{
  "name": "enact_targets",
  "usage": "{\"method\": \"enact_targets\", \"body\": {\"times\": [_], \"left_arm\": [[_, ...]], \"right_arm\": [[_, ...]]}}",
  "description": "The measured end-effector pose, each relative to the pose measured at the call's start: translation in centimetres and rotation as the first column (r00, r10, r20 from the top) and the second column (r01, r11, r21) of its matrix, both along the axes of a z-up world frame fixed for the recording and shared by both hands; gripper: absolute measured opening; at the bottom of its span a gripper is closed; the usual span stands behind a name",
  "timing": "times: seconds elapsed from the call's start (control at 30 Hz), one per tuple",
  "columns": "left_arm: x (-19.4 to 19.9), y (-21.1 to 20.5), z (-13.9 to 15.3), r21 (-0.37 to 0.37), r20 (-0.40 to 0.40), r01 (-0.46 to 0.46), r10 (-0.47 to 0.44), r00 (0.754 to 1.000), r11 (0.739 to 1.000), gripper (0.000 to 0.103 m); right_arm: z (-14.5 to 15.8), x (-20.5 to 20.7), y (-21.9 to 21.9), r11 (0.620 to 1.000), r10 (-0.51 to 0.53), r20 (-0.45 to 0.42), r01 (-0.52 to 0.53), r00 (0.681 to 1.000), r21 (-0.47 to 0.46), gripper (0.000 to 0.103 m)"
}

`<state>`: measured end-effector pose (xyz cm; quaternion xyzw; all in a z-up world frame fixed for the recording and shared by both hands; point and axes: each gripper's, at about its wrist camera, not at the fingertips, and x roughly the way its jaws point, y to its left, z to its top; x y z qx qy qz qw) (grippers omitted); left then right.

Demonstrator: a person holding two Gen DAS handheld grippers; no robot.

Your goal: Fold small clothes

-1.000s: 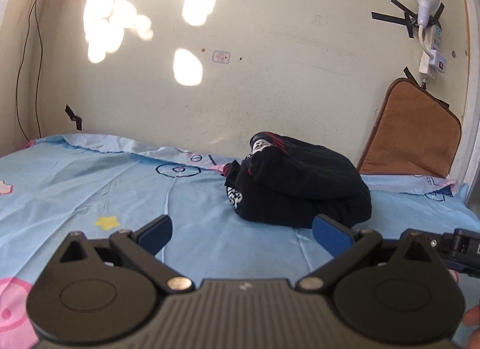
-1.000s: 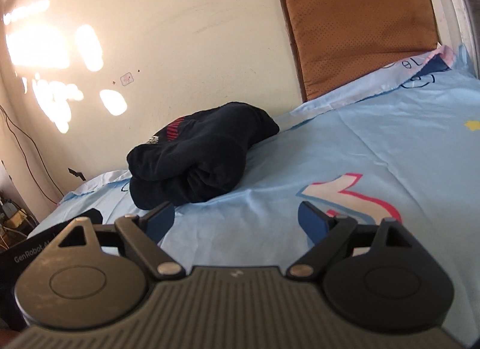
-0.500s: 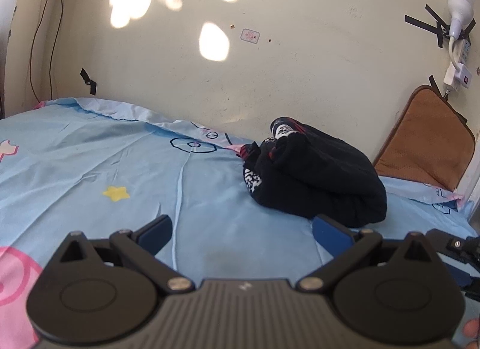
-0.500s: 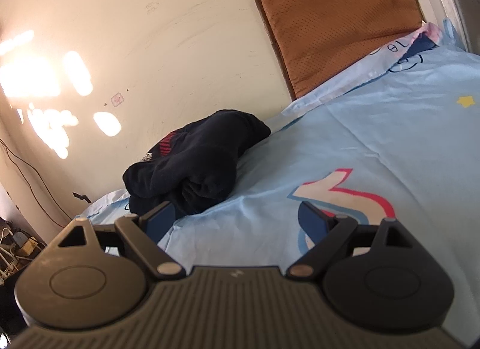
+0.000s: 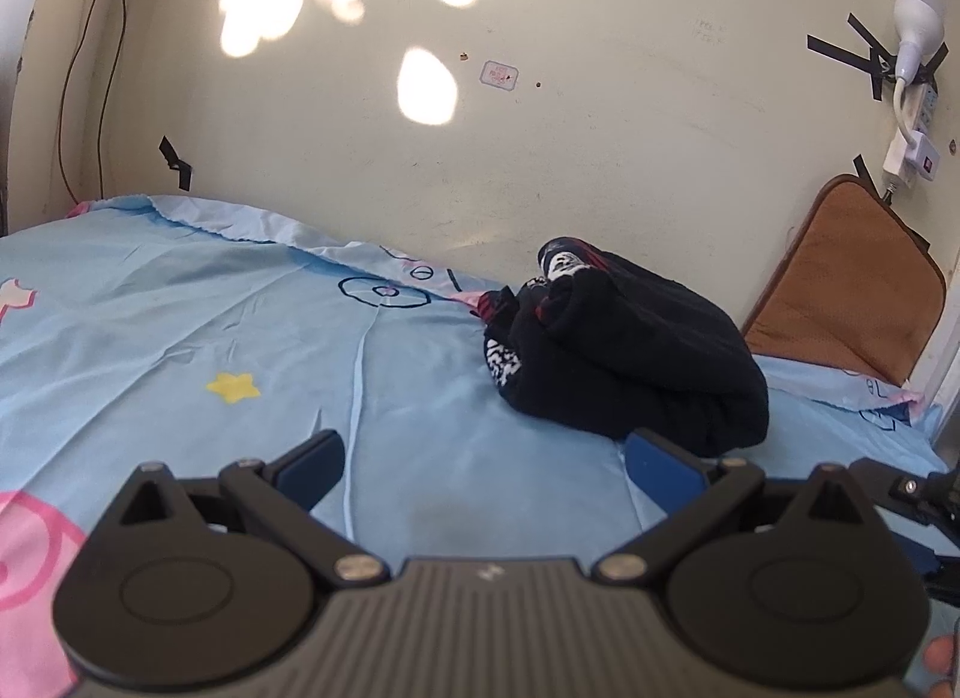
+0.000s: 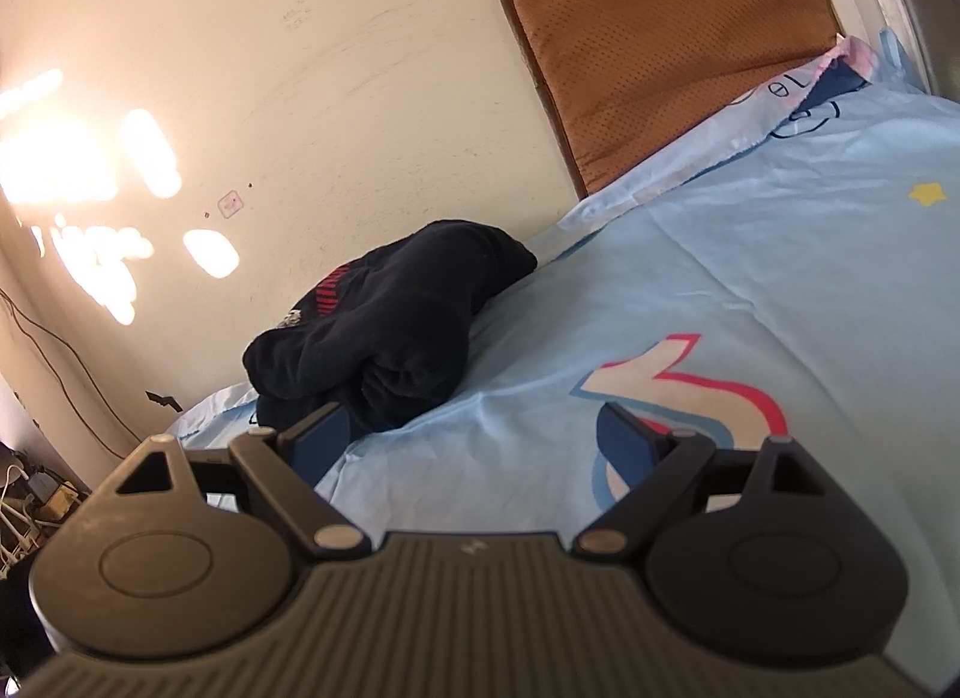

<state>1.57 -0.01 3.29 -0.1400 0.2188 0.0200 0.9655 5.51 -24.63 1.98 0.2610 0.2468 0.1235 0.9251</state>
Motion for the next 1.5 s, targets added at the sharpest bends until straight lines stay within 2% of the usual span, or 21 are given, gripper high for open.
{"method": "enact_targets", "body": {"times": [1.5], "left_arm": [[0.01, -0.05, -0.13, 0.002, 0.004, 0.016, -0.016, 1.000, 1.000, 0.103]], "right_arm": [[-0.06, 0.00, -0.05, 1.000, -0.002, -0.003, 0.002, 1.000, 0.006, 0.092]]}}
